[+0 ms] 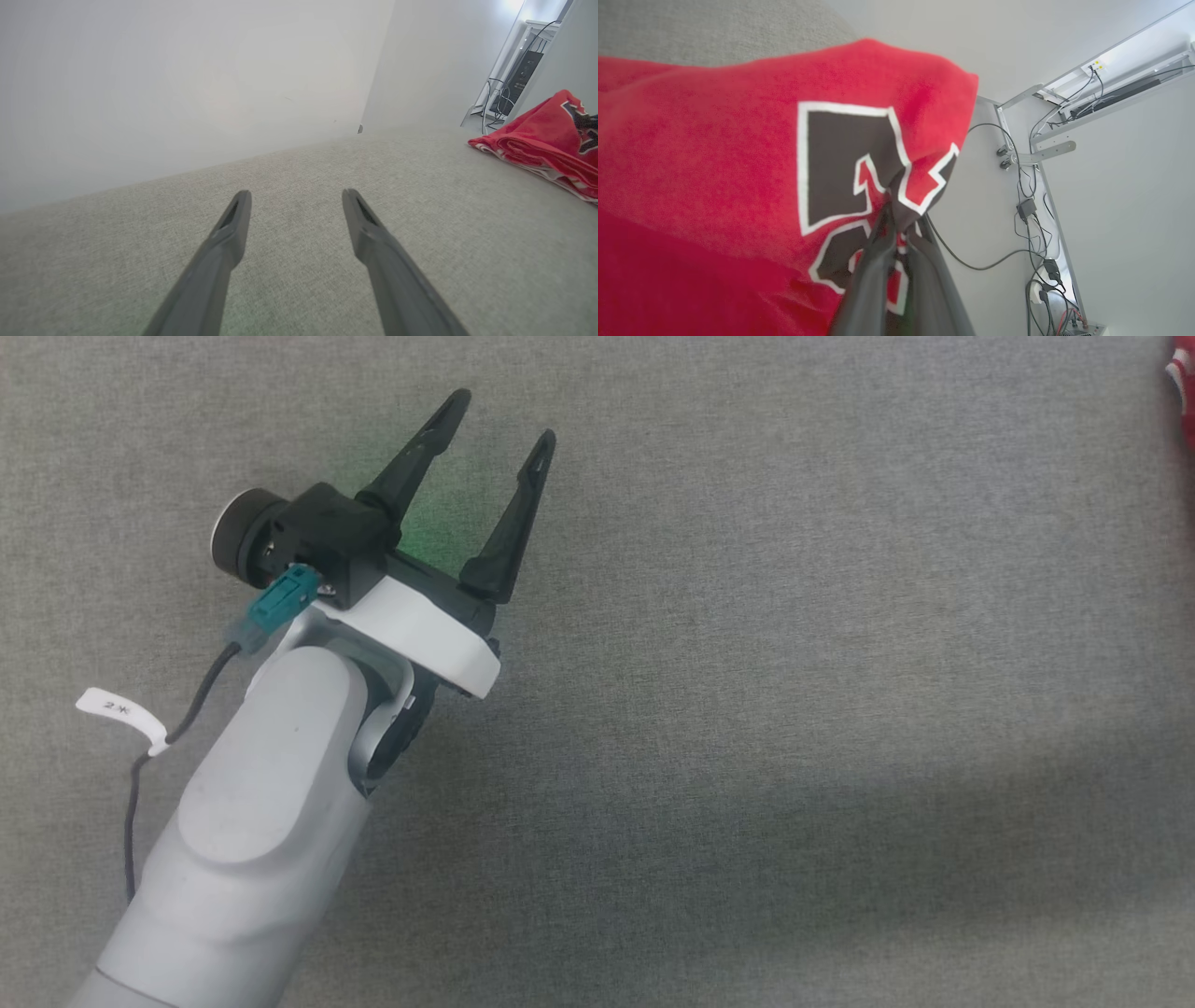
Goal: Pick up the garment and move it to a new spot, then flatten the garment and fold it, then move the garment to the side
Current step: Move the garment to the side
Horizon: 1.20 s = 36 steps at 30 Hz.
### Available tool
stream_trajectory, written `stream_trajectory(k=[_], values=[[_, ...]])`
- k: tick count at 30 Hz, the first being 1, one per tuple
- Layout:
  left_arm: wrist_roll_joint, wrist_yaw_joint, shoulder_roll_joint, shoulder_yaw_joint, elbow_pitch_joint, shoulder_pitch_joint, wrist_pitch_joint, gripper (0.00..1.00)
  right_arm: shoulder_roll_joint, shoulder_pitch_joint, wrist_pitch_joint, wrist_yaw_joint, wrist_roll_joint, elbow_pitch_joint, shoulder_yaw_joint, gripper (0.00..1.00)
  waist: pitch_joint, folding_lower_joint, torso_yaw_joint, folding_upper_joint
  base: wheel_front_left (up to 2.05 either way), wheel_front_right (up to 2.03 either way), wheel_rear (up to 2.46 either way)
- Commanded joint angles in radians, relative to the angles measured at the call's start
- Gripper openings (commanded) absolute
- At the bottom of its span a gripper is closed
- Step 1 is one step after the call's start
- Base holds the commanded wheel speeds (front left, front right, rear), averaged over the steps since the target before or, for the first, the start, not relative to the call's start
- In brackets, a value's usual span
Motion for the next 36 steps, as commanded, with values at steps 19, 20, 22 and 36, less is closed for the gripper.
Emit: stream_trajectory(k=[19,20,22,36], values=[[-0.074,-0.001,0.015,-0.008,0.03,-0.007,-0.004,1.0,0.116,-0.155,-0.147,-0.002,-0.175,0.195,-0.123,1.0,-0.059,0.0,0.023,0.0,0.0,0.0,0.0],[-0.074,-0.001,0.017,-0.008,0.028,-0.002,-0.004,1.0,0.124,-0.159,-0.154,-0.002,-0.171,0.202,-0.127,1.0,-0.069,0.0,0.024,0.0,0.0,0.0,0.0],[-0.069,-0.001,0.015,0.006,0.025,0.011,-0.004,1.0,0.146,-0.166,-0.176,-0.002,-0.149,0.216,-0.134,1.0,-0.093,0.0,0.027,0.0,0.0,0.0,0.0],[-0.023,-0.001,0.044,0.112,0.01,0.227,-0.004,1.0,0.293,-0.043,-0.442,-0.002,0.049,0.262,0.071,1.0,-0.325,0.0,0.059,0.0,0.0,0.0,0.0]])
